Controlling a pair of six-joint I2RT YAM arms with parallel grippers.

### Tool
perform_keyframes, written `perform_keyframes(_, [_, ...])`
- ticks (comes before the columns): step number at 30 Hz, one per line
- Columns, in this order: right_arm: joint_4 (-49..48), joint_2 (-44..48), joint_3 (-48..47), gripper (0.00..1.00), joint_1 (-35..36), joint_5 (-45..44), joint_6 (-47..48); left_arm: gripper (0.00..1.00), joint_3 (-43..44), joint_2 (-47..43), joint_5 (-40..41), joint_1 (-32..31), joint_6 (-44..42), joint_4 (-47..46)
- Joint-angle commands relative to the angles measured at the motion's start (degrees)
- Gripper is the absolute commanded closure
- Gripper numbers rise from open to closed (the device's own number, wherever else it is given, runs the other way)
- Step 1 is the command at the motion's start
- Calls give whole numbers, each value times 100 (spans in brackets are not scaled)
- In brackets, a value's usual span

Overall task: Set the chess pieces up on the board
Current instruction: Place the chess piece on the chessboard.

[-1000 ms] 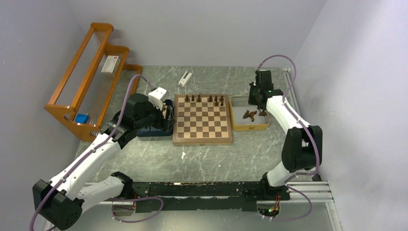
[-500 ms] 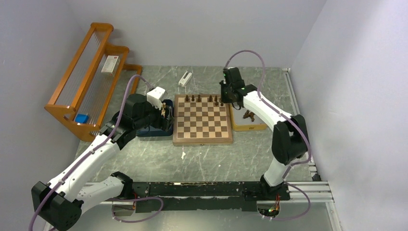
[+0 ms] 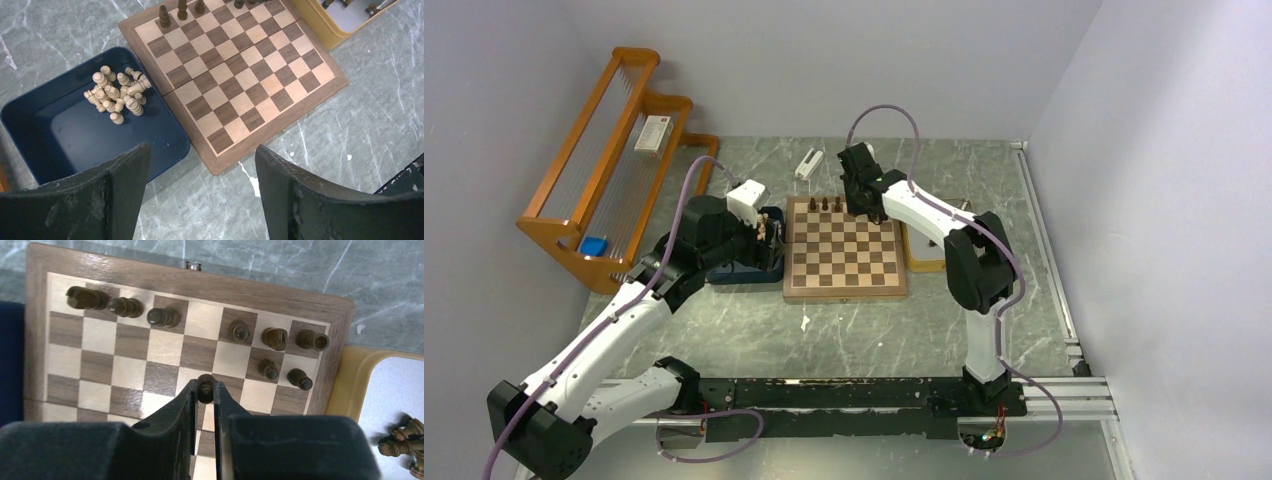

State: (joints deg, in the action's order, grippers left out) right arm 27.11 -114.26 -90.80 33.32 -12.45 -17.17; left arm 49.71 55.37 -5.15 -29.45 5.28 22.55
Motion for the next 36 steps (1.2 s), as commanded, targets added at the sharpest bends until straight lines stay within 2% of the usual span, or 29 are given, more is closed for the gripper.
perform_keyframes(1, [256, -259, -294, 87, 41, -421, -86, 20, 65, -84, 96, -6, -80, -24])
perform_keyframes(36, [395, -892, -595, 83, 40, -752, -196, 20, 56, -115, 109, -3, -80, -22])
